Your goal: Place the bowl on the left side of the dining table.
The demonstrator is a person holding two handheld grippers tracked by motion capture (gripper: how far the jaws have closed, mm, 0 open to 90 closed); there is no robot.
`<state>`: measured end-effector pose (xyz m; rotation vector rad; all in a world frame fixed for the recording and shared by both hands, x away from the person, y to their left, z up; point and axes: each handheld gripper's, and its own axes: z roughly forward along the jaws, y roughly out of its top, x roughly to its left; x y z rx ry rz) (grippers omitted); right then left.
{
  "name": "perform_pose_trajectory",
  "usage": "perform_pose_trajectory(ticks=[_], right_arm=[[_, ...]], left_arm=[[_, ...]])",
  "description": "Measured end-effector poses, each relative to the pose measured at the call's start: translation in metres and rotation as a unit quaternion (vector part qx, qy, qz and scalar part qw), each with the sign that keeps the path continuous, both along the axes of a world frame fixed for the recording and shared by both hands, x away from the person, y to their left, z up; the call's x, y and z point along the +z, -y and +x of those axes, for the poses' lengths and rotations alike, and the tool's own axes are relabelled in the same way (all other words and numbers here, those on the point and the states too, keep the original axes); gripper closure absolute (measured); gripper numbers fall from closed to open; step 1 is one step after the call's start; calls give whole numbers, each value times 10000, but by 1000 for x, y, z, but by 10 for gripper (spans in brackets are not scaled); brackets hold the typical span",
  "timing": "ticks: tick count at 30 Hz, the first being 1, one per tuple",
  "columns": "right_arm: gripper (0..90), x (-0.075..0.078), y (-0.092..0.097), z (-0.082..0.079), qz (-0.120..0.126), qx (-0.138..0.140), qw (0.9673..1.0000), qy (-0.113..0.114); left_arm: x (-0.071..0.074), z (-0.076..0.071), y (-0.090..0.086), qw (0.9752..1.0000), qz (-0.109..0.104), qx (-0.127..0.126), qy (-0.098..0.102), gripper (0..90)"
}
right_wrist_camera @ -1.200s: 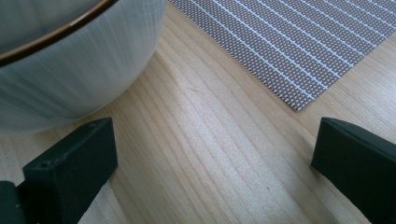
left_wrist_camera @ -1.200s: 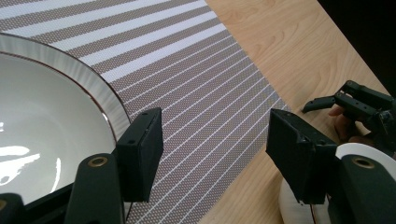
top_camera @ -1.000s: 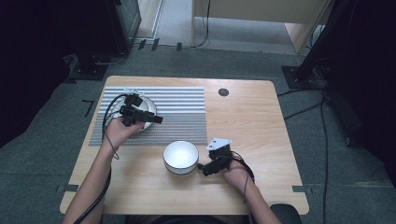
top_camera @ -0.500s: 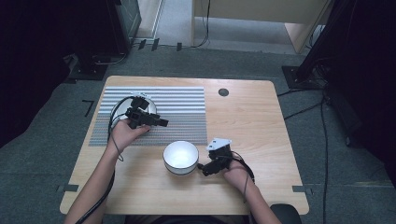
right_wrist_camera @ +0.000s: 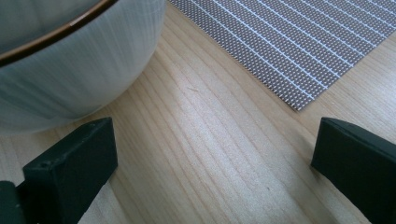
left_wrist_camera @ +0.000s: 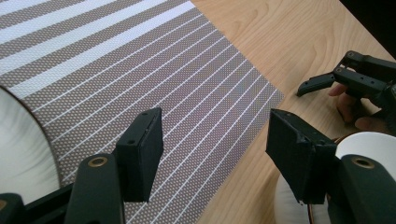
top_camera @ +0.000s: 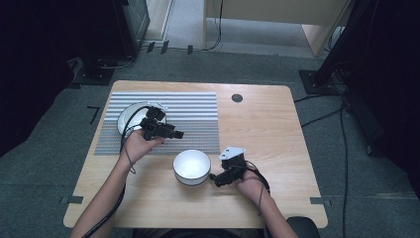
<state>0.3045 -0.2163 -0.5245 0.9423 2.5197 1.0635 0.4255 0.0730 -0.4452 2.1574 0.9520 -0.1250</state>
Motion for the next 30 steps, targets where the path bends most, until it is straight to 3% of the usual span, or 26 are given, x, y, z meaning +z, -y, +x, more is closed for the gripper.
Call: perform_pose_trajectory(ticks=[6,30], right_arm=[[0,0,0,0,1,-1,10000,-3],[0,0,0,0,1,-1,10000,-1]], left_arm=[[-4,-4,8,9998,-43,-146,124,362],[-33,-6,36,9989,290,-372,-59,360]])
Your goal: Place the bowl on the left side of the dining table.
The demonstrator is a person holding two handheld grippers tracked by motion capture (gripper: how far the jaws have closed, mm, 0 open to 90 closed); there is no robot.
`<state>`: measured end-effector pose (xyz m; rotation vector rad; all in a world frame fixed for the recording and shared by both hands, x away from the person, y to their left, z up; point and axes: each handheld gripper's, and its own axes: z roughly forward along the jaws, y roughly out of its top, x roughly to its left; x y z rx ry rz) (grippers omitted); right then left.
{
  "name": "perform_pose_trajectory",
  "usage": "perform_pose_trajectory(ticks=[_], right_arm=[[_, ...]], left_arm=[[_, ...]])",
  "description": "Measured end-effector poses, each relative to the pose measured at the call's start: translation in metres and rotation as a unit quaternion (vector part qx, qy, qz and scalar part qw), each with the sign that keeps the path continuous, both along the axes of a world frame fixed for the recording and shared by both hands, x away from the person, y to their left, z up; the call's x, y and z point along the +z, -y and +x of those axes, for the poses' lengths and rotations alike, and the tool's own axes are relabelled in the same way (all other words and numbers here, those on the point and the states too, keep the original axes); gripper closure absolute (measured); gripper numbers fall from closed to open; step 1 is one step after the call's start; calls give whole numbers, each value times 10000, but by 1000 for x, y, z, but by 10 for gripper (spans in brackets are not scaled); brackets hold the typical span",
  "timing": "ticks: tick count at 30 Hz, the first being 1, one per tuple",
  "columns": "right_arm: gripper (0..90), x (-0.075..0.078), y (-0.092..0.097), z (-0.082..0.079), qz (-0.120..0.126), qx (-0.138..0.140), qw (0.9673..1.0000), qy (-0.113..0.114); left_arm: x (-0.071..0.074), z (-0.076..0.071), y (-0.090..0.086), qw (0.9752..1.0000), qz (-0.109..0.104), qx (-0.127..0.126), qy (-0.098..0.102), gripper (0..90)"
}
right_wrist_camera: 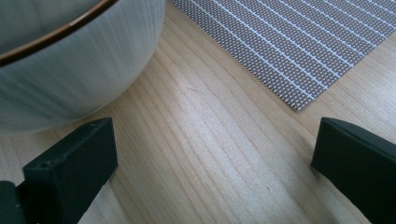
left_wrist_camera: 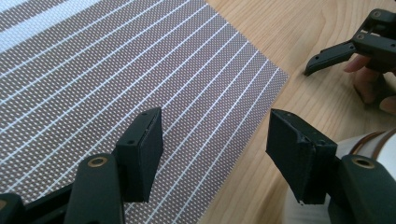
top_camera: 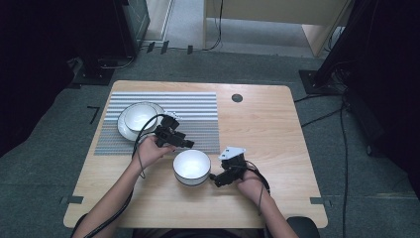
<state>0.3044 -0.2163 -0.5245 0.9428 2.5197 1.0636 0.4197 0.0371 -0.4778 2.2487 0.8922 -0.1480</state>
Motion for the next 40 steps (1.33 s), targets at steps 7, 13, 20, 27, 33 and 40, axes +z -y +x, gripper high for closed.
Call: perform_pose_trajectory(ticks=[7,13,20,27,33,40], right_arm=[[0,0,0,0,-1,2,10000,2],[0,0,0,0,-1,0,10000,1],[0,0,0,0,1,0,10000,-2],[0,0,0,0,0,-1,10000,0],[0,0,0,0,0,1,10000,0],[0,0,0,0,-1,1,10000,1]], left_arm=[[-10,-1,7,10000,66,-39,-47,360],[-15,-1,11,9999,8,-61,-128,348],[-18,2,9,9997,-54,-8,-244,329],[-19,3,7,9997,-81,-13,-234,351],[-19,2,7,9997,-89,-14,-237,349],[-17,5,9,9968,-338,-11,-723,294]])
